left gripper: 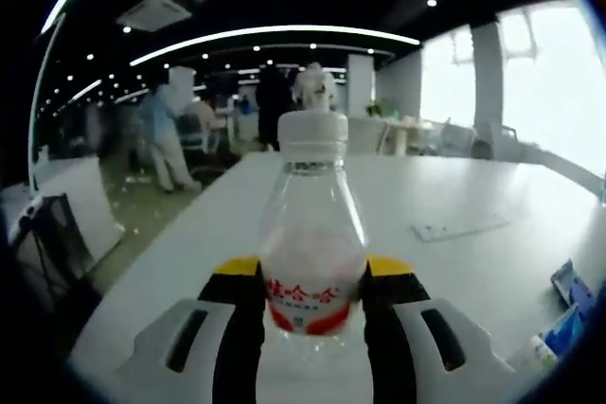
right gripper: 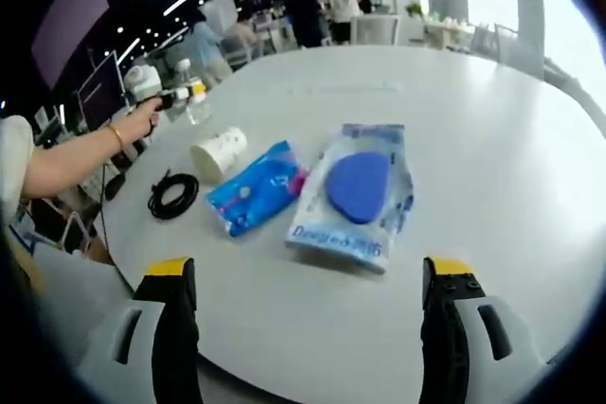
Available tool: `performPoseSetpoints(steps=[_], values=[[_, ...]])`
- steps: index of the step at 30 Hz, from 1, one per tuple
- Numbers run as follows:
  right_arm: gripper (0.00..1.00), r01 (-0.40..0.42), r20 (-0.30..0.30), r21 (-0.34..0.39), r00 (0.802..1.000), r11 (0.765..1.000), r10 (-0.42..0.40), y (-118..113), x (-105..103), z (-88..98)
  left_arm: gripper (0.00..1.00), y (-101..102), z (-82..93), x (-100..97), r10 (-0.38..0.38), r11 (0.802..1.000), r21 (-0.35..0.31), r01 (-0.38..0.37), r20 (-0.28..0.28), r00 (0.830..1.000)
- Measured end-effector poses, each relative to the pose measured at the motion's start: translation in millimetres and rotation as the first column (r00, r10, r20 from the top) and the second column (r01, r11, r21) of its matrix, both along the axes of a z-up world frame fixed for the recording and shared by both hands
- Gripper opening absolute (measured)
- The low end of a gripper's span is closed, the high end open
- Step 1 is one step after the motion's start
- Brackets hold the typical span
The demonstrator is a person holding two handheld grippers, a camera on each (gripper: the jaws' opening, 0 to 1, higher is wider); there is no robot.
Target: Arrange the tabletop items into an orderly group along one side of the table until the central work area is clear of visible clutter.
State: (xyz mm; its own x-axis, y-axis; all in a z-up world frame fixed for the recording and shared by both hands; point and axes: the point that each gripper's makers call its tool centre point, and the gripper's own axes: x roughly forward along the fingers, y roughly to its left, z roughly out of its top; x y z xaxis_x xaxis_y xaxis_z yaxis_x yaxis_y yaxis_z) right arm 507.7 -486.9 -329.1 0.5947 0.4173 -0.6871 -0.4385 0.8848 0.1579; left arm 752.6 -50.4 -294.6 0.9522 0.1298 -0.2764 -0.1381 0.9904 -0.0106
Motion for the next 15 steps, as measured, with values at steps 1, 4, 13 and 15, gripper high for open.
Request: performPoseSetpoints(steps=[1,4,13,15], values=[[0.98,0.000,-0.002,-0.002,1.000,1.000,0.000,0,0,-0.6,0.37,2,-1.2,0.0,0.002,1.000,0.004,-0.002,-0.002,1.000],[0.98,-0.001,-0.008,-0.008,1.000,1.000,0.001,-1,-1,-2.3,0.37,3,-5.9,-1.0,0.003,1.000,0.023,-0.003,-0.013,1.000],[0.98,0.003,-0.014,-0.018,1.000,1.000,-0.003,-1,-3,-3.5,0.37,4,-11.9,-2.8,0.005,1.000,0.005,-0.005,0.011,1.000],[0.98,0.001,-0.015,-0.019,1.000,1.000,-0.001,0,-3,-3.4,0.37,2,-11.7,-3.2,0.007,1.000,0.011,-0.007,0.008,1.000]])
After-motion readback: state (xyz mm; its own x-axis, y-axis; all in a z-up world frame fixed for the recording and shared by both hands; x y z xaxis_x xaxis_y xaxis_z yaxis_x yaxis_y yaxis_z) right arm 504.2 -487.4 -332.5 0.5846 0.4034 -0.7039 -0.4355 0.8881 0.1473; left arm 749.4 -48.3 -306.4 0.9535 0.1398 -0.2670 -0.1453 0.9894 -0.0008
